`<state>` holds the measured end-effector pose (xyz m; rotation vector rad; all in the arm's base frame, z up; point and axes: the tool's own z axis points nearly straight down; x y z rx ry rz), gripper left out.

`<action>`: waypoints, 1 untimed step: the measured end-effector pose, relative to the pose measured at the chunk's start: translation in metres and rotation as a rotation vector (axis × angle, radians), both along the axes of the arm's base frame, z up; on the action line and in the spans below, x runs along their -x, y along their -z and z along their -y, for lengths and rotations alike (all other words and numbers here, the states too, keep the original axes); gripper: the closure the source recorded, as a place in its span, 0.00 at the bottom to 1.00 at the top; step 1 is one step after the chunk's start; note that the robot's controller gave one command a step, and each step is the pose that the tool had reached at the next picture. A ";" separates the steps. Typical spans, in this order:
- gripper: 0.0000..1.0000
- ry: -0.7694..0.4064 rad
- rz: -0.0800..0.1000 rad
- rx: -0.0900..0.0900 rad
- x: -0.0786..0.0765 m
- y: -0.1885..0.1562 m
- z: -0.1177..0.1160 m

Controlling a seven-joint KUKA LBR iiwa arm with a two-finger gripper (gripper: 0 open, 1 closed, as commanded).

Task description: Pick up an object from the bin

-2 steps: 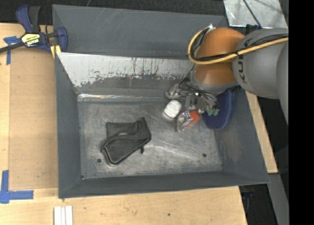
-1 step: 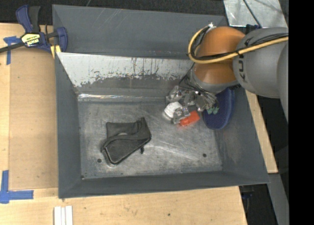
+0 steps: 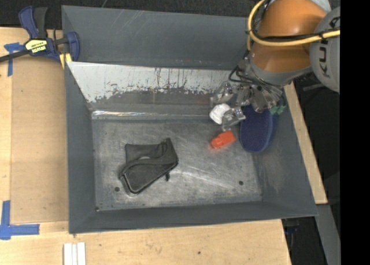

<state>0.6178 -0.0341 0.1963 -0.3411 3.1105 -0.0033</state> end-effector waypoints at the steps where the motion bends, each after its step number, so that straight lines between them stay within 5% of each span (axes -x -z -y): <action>1: 1.00 -0.008 0.001 0.001 0.001 -0.157 0.035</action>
Offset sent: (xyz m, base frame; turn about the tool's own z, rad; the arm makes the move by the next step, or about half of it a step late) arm -0.0029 -0.0332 0.1507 -0.0112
